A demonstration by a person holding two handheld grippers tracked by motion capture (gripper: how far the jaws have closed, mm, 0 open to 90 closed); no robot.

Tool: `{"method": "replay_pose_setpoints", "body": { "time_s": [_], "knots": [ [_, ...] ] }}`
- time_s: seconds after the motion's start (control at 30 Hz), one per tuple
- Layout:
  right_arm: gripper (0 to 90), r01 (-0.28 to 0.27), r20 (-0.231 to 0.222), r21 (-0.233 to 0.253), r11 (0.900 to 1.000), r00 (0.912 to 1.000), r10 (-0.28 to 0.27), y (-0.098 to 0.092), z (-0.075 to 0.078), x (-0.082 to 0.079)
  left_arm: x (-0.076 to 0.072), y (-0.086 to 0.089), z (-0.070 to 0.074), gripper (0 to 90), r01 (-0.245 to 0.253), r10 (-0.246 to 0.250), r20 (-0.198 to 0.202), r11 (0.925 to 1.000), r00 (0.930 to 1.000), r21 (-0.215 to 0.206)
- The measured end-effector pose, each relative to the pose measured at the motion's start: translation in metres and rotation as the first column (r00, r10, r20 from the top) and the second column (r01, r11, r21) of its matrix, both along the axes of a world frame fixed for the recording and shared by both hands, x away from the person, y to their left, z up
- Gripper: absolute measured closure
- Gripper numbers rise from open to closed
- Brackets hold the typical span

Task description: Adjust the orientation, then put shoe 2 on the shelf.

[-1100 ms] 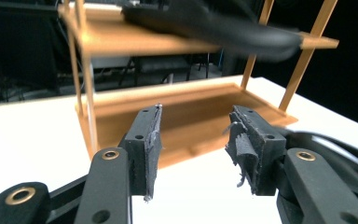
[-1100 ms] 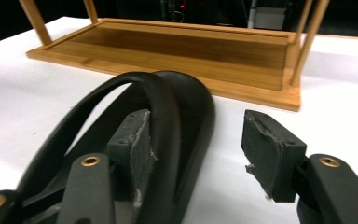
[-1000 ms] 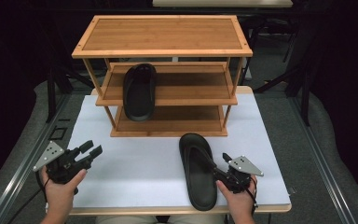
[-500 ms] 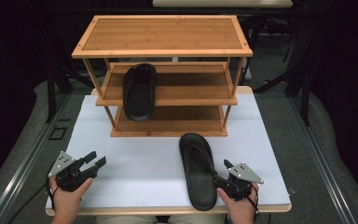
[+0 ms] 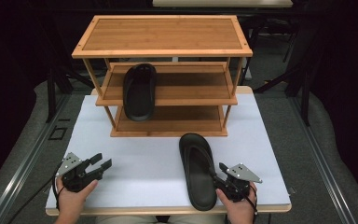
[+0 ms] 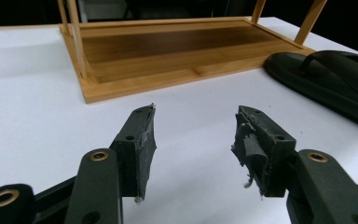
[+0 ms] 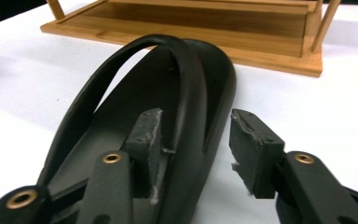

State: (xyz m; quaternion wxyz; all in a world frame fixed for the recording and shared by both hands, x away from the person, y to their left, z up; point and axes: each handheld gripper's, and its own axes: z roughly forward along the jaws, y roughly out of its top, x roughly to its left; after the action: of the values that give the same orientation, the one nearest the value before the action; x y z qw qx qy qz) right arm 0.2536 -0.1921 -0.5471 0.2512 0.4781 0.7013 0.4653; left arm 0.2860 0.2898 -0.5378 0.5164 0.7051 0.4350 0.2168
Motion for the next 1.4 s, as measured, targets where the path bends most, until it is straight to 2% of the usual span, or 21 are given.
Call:
{"method": "replay_pose_setpoints", "body": {
  "time_s": [0.17, 0.33, 0.4, 0.5, 0.63, 0.77, 0.87, 1.0, 1.2, 1.4],
  "knots": [
    [62.7, -0.01, -0.018, -0.005, 1.0, 0.9998, 0.01, 0.006, 0.002, -0.003, 0.0, 0.0, -0.001, 47.0, 0.002, -0.002, -0.002, 1.0, 1.0, 0.0],
    [72.3, -0.011, -0.099, -0.037, 0.999, 0.9951, 0.008, 0.007, -0.003, 0.0, 0.0, 0.0, 0.0, 47.0, 0.001, -0.001, -0.005, 1.0, 1.0, 0.001],
    [73.2, -0.012, -0.104, -0.039, 0.999, 0.9945, 0.008, 0.007, -0.003, 0.001, 0.0, 0.0, 0.0, 47.0, 0.002, -0.002, -0.005, 1.0, 1.0, 0.0],
    [74.1, -0.014, -0.085, -0.038, 0.999, 0.9963, 0.011, 0.009, -0.004, 0.003, 0.001, 0.0, -0.001, 47.0, 0.003, -0.003, -0.008, 1.0, 1.0, -0.003],
    [74.9, -0.02, -0.081, -0.039, 0.999, 0.9966, 0.017, 0.01, -0.005, 0.009, 0.002, 0.0, -0.002, 47.0, 0.005, -0.005, -0.016, 1.0, 0.9999, 0.003],
    [74.3, -0.022, -0.079, -0.042, 0.999, 0.9967, 0.018, 0.01, -0.005, 0.008, 0.002, 0.001, -0.002, 47.0, 0.004, -0.004, -0.015, 1.0, 0.9999, -0.002],
    [73.7, -0.025, -0.101, -0.093, 0.995, 0.9948, 0.015, 0.012, -0.006, 0.002, 0.002, 0.002, -0.002, 47.0, 0.002, -0.002, -0.018, 1.0, 0.9998, -0.002],
    [76.0, -0.026, -0.114, -0.106, 0.994, 0.9934, 0.014, 0.012, -0.004, 0.002, 0.002, 0.002, -0.001, 47.0, 0.003, -0.003, -0.019, 1.0, 0.9998, -0.005],
    [81.7, -0.005, -0.099, -0.118, 0.993, 0.9951, -0.007, 0.008, -0.004, 0.007, 0.002, 0.001, -0.002, 47.0, 0.004, -0.004, -0.025, 1.0, 0.9997, -0.007],
    [83.5, -0.002, -0.08, -0.159, 0.987, 0.9967, -0.011, 0.009, -0.003, 0.007, 0.002, 0.002, -0.002, 47.0, 0.002, -0.003, -0.022, 0.9999, 0.9998, -0.011]
  ]
}}
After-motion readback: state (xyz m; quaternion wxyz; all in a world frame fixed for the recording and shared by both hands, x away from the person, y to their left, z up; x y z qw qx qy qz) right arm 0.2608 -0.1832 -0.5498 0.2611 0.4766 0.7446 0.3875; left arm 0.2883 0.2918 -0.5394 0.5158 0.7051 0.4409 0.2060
